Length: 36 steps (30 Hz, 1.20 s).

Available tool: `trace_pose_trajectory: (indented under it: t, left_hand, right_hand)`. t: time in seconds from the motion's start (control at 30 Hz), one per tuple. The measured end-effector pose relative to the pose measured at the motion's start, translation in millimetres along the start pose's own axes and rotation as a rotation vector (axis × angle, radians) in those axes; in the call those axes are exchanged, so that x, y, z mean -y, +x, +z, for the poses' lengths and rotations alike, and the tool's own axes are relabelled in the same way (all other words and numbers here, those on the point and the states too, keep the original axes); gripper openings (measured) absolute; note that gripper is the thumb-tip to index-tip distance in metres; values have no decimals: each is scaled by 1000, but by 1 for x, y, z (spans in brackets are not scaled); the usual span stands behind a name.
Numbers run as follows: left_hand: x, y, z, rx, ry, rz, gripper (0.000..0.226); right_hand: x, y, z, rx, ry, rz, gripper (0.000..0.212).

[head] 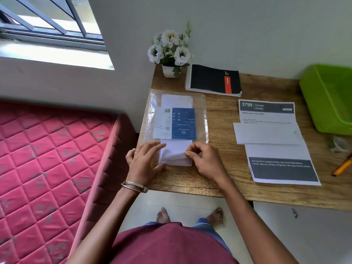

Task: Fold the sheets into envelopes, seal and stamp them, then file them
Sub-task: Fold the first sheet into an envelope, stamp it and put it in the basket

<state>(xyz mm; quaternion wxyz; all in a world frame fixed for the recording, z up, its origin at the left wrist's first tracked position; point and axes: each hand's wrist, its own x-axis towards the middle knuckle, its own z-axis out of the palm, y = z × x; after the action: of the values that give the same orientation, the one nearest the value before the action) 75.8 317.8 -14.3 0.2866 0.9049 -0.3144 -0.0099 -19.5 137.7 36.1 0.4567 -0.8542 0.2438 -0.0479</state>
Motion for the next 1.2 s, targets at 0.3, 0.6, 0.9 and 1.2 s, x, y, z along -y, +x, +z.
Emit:
trace_pose_trajectory:
  t: [0.3,0.6,0.9,1.2]
  left_hand:
    - [-10,4,4,-102,-51,-161,42]
    - [-21,10,4,-101,-49,-273,34]
    - [-25,12,0,-59,-44,-334,36]
    - [-26,13,-3,-50,-43,-369,31]
  right_hand:
    - [-8,-2,-2,-88,77,-273,20]
    - [-27,-8,2,-94,-517,-613,31]
    - [-26,-16,2,-276,-638,-781,27]
    - [-26,-13,8,-314,-757,-816,17]
